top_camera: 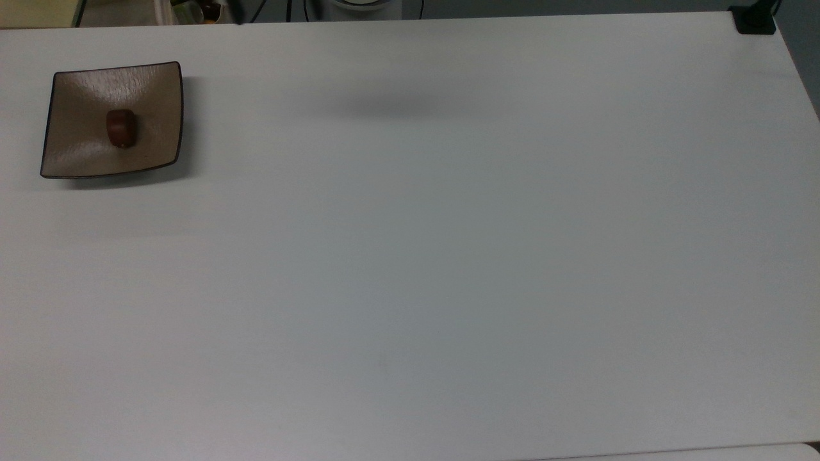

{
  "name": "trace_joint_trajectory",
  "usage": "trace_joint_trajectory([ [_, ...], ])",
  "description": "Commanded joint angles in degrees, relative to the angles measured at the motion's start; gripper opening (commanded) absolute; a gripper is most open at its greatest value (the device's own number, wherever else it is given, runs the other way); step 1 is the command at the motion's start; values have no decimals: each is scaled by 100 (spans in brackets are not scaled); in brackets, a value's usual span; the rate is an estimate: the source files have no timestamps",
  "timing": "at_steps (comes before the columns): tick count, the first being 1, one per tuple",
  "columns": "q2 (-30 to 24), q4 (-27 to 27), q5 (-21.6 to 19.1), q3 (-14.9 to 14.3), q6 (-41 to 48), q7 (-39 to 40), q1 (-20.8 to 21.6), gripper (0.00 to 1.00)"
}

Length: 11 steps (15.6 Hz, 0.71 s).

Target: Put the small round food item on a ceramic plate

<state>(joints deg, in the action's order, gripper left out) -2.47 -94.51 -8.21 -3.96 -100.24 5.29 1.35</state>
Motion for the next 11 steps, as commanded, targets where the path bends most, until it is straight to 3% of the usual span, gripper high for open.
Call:
trace_joint_trajectory([
  [1, -104, -24, 39, -96, 329, -607, 760, 100],
  [7, -34, -15, 389, 246, 567, -337, 955, 100],
  [11, -16, 12, 426, 265, 567, -10, 947, 100],
])
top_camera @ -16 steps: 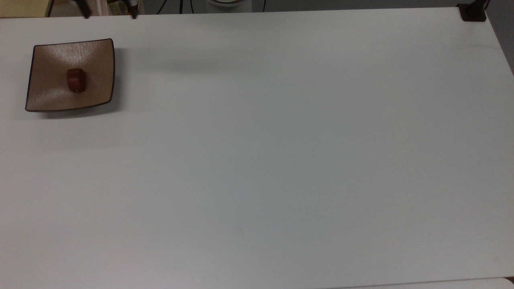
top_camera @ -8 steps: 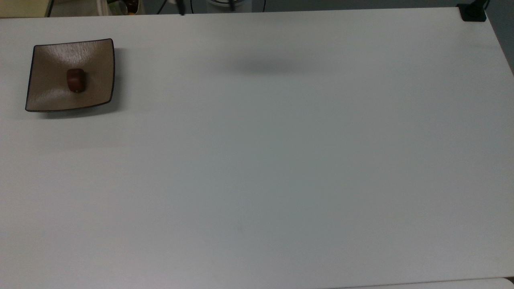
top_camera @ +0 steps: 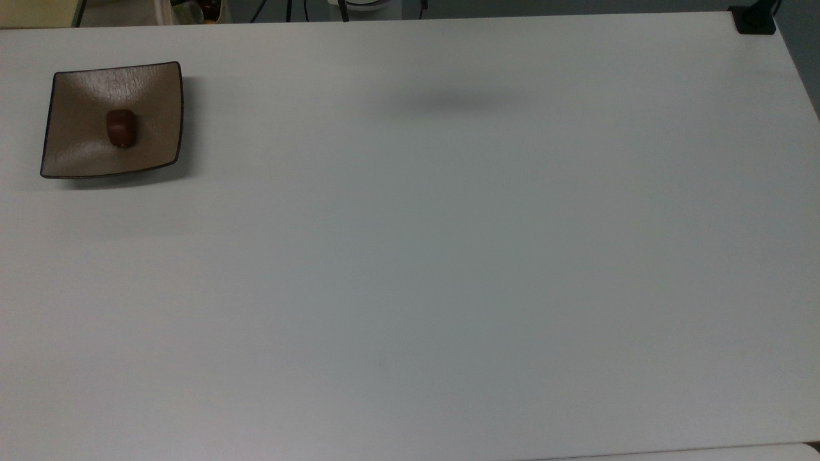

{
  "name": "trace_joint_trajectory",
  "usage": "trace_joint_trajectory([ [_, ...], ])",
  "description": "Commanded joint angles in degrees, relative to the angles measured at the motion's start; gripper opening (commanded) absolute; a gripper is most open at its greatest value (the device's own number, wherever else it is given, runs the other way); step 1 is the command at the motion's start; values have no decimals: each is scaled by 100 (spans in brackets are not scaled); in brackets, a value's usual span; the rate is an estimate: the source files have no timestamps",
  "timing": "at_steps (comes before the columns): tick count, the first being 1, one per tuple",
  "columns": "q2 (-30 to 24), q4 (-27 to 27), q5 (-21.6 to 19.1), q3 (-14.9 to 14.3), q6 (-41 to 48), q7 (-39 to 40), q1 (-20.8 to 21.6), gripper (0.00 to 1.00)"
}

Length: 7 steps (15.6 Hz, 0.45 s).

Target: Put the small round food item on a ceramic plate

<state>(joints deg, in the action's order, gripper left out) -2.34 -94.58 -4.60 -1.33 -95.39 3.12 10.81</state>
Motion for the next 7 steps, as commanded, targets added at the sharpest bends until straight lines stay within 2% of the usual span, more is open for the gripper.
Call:
trace_joint_trajectory([
  [1, -21, 27, 65, 1, 65, 216, 0, 100],
  [7, 93, 27, 47, 19, 21, 154, -8, 100],
])
